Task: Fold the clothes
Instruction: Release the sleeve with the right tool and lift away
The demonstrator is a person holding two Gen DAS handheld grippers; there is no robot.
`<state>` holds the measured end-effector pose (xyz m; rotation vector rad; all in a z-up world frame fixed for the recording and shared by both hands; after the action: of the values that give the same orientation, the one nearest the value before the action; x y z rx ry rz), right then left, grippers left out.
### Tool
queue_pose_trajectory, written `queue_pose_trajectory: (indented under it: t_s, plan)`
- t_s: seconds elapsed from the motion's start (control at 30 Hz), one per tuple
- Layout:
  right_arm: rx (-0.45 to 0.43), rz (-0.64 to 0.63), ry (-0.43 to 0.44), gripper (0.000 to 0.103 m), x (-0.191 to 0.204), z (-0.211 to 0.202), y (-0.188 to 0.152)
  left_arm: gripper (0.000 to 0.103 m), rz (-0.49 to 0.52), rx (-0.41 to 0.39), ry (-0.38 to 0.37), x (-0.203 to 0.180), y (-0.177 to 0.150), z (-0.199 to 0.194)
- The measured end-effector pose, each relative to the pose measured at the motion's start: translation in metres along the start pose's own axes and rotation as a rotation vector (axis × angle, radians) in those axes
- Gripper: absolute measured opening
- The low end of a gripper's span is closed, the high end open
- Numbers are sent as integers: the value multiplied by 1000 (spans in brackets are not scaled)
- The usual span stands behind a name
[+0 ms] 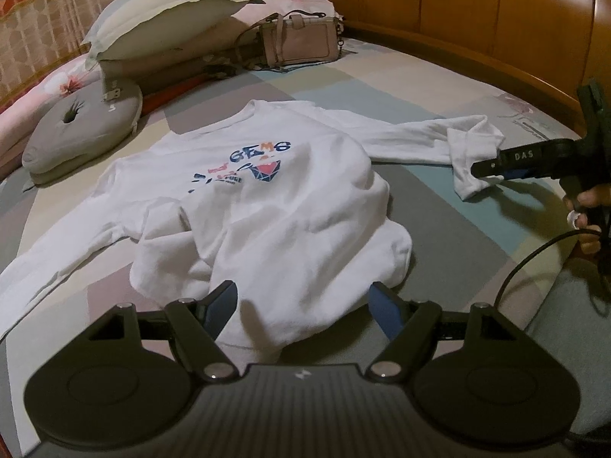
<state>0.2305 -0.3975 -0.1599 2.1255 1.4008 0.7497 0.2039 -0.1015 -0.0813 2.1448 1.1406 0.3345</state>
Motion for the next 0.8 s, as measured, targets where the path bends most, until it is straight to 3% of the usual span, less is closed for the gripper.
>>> queue_pose_trajectory:
  t_s: [0.03, 0.27, 0.8]
  plan:
    - [-7, -14, 3, 13, 3, -1, 0, 77, -2, 0, 2, 1, -1, -1]
    - [-50, -68, -76, 10, -27, -36, 8, 77, 0, -1, -5, -2, 1, 1]
    - [-136, 81, -404, 5, -174, -70, 43, 77, 35, 16, -21, -18, 5, 7]
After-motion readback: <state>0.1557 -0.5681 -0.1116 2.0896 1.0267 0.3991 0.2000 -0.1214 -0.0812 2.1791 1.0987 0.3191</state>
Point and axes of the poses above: each gripper's, at about its wrist camera, not at the fingertips, and z roughly the way its jaws point, x to its left, y to its top, the point moved 8 cm from there along z, roughly the way its jaws point, and after that the axes turned 14 degrees about -y, right-handed, at the moved point
